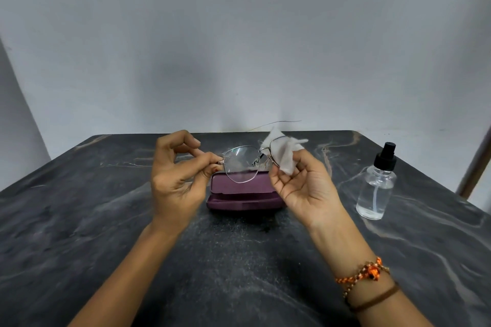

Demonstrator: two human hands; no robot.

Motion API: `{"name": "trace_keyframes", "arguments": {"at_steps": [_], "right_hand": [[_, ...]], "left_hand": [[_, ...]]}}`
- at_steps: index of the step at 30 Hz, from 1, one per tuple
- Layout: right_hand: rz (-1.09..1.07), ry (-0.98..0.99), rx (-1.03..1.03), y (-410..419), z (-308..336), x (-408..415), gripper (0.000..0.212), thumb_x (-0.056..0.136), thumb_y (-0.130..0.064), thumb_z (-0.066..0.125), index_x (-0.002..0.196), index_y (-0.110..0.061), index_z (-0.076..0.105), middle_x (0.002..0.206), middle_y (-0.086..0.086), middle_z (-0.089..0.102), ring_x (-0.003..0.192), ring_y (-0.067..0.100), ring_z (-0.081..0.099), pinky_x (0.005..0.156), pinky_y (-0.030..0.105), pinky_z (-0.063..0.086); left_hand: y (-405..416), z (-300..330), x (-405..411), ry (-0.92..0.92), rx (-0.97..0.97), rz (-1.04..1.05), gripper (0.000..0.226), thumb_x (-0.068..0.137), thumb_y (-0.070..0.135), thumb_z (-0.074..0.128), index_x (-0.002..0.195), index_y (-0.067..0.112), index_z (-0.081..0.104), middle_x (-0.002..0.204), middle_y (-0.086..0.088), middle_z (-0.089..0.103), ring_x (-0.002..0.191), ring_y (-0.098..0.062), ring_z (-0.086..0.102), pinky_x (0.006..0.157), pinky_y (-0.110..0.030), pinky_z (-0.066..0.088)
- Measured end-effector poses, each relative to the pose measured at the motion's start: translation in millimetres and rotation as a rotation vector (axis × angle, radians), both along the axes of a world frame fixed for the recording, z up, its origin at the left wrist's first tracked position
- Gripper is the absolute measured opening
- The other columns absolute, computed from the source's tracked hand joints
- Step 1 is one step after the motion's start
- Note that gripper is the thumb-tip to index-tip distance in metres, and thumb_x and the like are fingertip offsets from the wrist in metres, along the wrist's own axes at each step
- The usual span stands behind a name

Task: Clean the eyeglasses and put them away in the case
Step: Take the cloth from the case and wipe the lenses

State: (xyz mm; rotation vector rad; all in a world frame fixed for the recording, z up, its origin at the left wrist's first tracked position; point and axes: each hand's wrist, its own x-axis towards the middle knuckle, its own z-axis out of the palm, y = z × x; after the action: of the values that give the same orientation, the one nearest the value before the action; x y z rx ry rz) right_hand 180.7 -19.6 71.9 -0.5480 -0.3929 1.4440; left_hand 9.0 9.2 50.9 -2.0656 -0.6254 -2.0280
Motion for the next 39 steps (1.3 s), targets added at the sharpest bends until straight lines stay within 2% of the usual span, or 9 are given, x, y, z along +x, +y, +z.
{"name": "trace_keyframes", "arguments": {"at_steps": [4, 13, 19, 23, 27, 30, 33, 37, 39], "right_hand": [[-0.043, -0.042, 0.020, 0.6, 1.0, -0.2, 0.010, 0.081, -0.019, 0.063, 0.080, -0.010, 0.061, 0.057, 0.001, 0.071, 0.049, 0.009, 0.065, 0.051, 0.019, 0.053], [0.004, -0.048, 0.077, -3.8, 5.5, 0.6, 0.003, 0.084, -0.002, 0.056, 0.081, -0.001, 0.059, 0.066, 0.011, 0.072, 0.058, 0.018, 0.070, 0.057, 0.028, 0.059], [0.001, -0.074, 0.133, -5.0, 4.4, -1.2, 0.005, 0.079, -0.002, 0.059, 0.082, -0.005, 0.062, 0.065, 0.005, 0.074, 0.061, 0.015, 0.071, 0.054, 0.024, 0.058], [-0.042, -0.047, 0.194, -5.2, 4.1, -1.8, 0.021, 0.061, -0.010, 0.064, 0.082, -0.008, 0.063, 0.066, 0.001, 0.074, 0.064, 0.012, 0.071, 0.057, 0.021, 0.058], [-0.076, -0.037, 0.240, -5.7, 5.2, -1.8, 0.021, 0.059, -0.013, 0.064, 0.080, -0.010, 0.064, 0.067, 0.000, 0.074, 0.065, 0.010, 0.071, 0.058, 0.020, 0.057], [-0.110, -0.039, 0.227, -6.3, 6.9, -0.8, 0.022, 0.059, -0.013, 0.065, 0.080, -0.010, 0.062, 0.064, -0.002, 0.073, 0.062, 0.008, 0.070, 0.055, 0.018, 0.056], [-0.141, -0.080, 0.217, -6.4, 7.1, 1.8, 0.006, 0.073, -0.009, 0.062, 0.079, -0.012, 0.062, 0.062, -0.004, 0.072, 0.060, 0.006, 0.069, 0.057, 0.017, 0.056], [-0.159, -0.088, 0.194, -4.9, 7.2, 5.2, 0.006, 0.082, -0.008, 0.058, 0.080, -0.012, 0.061, 0.062, -0.005, 0.072, 0.060, 0.007, 0.069, 0.058, 0.018, 0.056], [-0.161, -0.099, 0.194, -4.5, 6.4, 6.1, 0.005, 0.082, -0.008, 0.058, 0.081, -0.012, 0.062, 0.063, -0.004, 0.073, 0.061, 0.007, 0.069, 0.059, 0.018, 0.056]], "left_hand": [[-3.5, 0.9, 1.9, -0.001, -0.002, 0.003, 0.023, 0.071, 0.004, 0.067, 0.093, 0.004, 0.059, 0.102, 0.004, 0.039, 0.081, 0.004, 0.047, 0.080, -0.008, 0.039], [-0.7, 2.6, -3.6, -0.079, -0.033, 0.039, 0.029, 0.070, -0.001, 0.070, 0.097, 0.004, 0.059, 0.102, 0.005, 0.038, 0.068, -0.028, 0.050, 0.080, -0.015, 0.040], [-2.9, 2.5, -3.1, -0.081, -0.059, -0.004, 0.027, 0.072, 0.006, 0.068, 0.098, 0.004, 0.059, 0.101, 0.005, 0.039, 0.075, -0.019, 0.047, 0.079, -0.010, 0.041], [-10.5, 6.7, 1.9, -0.160, -0.213, -0.150, 0.027, 0.073, 0.012, 0.070, 0.099, 0.012, 0.062, 0.095, 0.009, 0.047, 0.085, -0.007, 0.051, 0.069, -0.011, 0.048], [-20.6, 13.6, 8.0, -0.251, -0.370, -0.251, 0.027, 0.071, 0.017, 0.065, 0.097, 0.020, 0.063, 0.085, 0.007, 0.061, 0.076, 0.003, 0.056, 0.064, -0.008, 0.048], [-27.5, 16.4, 13.7, -0.358, -0.569, -0.433, 0.024, 0.069, 0.022, 0.065, 0.093, 0.022, 0.066, 0.068, 0.010, 0.069, 0.059, 0.000, 0.060, 0.049, -0.010, 0.047], [-28.6, 15.9, 16.9, -0.416, -0.715, -0.502, 0.022, 0.068, 0.026, 0.065, 0.089, 0.021, 0.068, 0.066, 0.007, 0.071, 0.054, -0.004, 0.060, 0.043, -0.013, 0.045], [-25.0, 14.0, 13.1, -0.262, -0.686, -0.308, 0.016, 0.068, 0.035, 0.064, 0.082, 0.030, 0.069, 0.090, 0.004, 0.063, 0.082, -0.013, 0.058, 0.064, -0.022, 0.052], [-22.4, 14.7, 8.8, -0.162, -0.657, -0.240, 0.016, 0.069, 0.036, 0.062, 0.082, 0.029, 0.068, 0.101, 0.007, 0.056, 0.095, 0.000, 0.053, 0.072, -0.017, 0.051]]}}
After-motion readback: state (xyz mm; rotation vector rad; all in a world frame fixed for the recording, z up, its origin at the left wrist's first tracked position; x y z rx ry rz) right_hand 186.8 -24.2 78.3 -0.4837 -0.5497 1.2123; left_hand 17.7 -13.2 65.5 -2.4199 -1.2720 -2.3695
